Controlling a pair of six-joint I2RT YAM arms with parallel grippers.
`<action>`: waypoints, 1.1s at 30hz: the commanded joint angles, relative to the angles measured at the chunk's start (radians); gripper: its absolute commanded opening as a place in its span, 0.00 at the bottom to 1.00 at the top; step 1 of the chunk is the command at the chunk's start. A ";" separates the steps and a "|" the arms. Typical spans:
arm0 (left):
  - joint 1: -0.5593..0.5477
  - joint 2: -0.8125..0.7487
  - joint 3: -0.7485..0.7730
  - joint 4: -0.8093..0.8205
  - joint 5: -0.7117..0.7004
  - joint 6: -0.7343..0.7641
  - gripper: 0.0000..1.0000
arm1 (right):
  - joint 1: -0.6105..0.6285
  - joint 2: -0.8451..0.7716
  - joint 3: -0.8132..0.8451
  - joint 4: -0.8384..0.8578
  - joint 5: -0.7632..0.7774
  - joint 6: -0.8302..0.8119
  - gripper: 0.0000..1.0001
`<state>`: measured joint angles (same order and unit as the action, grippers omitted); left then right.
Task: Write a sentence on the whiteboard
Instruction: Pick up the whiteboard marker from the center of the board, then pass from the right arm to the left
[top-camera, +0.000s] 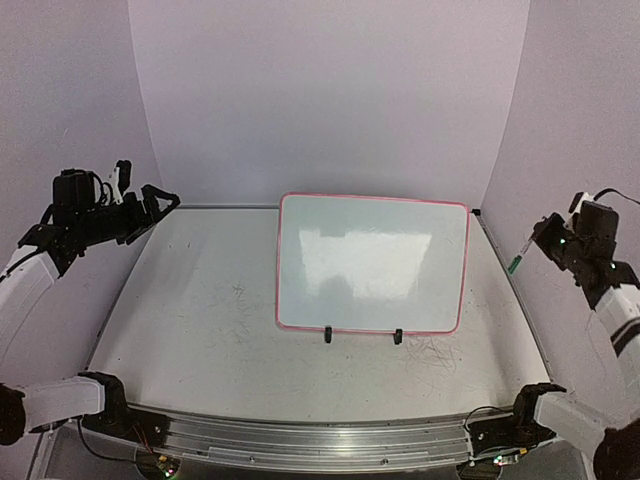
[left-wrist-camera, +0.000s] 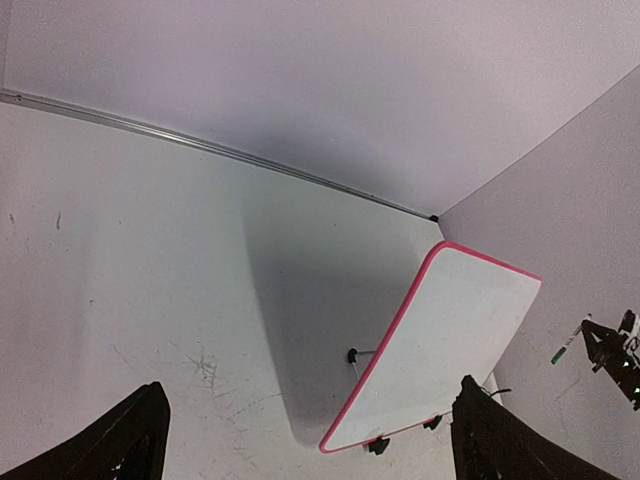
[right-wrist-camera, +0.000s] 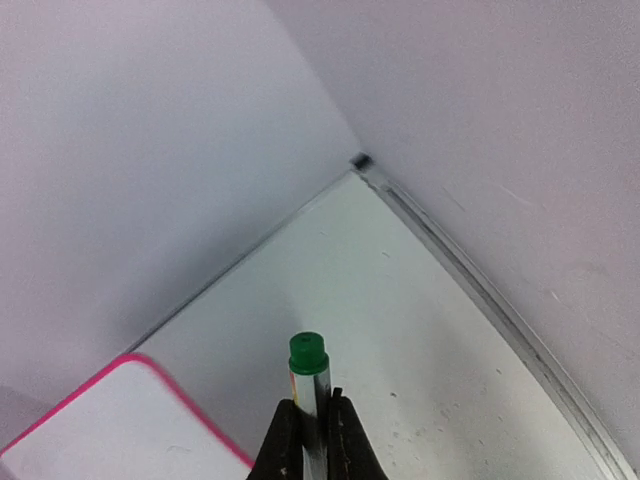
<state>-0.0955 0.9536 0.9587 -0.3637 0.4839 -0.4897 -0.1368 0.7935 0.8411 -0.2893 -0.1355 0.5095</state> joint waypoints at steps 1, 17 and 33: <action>-0.070 -0.038 -0.052 0.229 0.138 -0.099 0.99 | 0.000 -0.206 -0.075 0.379 -0.467 -0.212 0.00; -0.897 0.384 0.024 0.858 -0.063 -0.175 0.90 | 0.738 0.056 -0.240 1.117 -0.347 0.204 0.00; -1.040 0.493 0.048 0.948 -0.191 -0.090 0.62 | 0.995 0.333 -0.186 1.336 -0.178 0.290 0.00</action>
<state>-1.1389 1.4643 0.9817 0.5253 0.3490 -0.6093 0.8456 1.1286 0.6114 0.9289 -0.3648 0.7639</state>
